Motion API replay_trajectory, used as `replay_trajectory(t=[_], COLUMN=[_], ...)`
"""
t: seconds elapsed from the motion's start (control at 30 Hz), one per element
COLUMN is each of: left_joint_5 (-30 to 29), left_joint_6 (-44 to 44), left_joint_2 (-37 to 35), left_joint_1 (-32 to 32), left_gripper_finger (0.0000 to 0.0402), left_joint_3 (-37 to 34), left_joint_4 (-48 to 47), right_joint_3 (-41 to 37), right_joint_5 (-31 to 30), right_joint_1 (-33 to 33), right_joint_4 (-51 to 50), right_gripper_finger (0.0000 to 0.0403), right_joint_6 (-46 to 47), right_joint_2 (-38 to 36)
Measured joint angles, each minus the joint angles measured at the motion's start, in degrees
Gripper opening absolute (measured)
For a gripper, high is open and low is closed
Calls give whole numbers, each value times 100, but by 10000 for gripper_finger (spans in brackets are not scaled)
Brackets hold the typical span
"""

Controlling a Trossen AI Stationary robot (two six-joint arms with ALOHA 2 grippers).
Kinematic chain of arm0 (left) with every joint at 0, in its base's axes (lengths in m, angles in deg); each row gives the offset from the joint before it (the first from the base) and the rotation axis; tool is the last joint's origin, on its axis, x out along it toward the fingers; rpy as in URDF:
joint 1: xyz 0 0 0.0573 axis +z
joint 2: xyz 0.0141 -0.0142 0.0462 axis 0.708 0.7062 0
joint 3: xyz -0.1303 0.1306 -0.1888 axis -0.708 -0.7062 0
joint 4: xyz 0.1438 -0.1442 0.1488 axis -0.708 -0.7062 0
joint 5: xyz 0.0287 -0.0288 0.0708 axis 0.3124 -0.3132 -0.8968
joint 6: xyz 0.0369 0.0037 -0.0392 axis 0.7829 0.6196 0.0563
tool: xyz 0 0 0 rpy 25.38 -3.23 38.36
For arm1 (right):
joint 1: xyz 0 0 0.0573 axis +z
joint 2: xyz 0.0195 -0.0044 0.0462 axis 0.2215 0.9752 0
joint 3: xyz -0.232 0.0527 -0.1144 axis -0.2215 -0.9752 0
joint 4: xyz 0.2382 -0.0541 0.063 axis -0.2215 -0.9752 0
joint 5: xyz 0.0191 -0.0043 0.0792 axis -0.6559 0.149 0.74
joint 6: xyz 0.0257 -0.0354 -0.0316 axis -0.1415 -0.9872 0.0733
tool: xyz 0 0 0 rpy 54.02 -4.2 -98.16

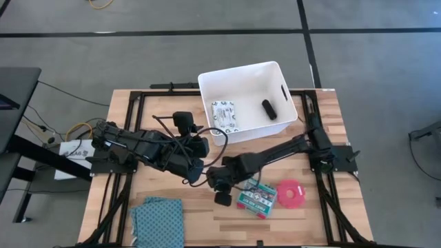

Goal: Pick & place medical supplies in basket/bin
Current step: Put the white bandage into the white bin

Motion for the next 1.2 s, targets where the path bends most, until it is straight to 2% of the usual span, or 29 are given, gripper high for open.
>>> replay_trajectory(t=[0.13,0.27,0.4,0.57,0.67,0.83,1.07,1.2], left_joint_5=[0,0,7,4,4,4,2,4], left_joint_6=[-14,-33,-35,-35,-35,-35,-33,-33], left_joint_2=[0,0,0,0,0,0,0,0], left_joint_1=[0,0,-9,-11,-11,-11,-11,-11], left_gripper_finger=[182,182,182,182,182,182,182,182], left_joint_3=[0,0,0,0,0,0,0,0], left_joint_4=[-2,-1,0,-2,0,0,-1,-2], right_joint_3=[547,1105,1242,1129,913,377,-240,-248], right_joint_5=[-741,-2171,-3597,-4338,-4310,-3884,-3042,-2938], right_joint_1=[56,62,-41,-645,-1258,-2298,-3264,-3533], right_joint_4=[-1078,-2410,-3277,-3640,-3669,-3662,-3617,-3589], right_gripper_finger=[68,68,68,68,67,74,128,162], right_joint_6=[-76,90,566,784,747,741,6,-291], right_joint_2=[-531,-1253,-2100,-2957,-3237,-3234,-2423,-1862])
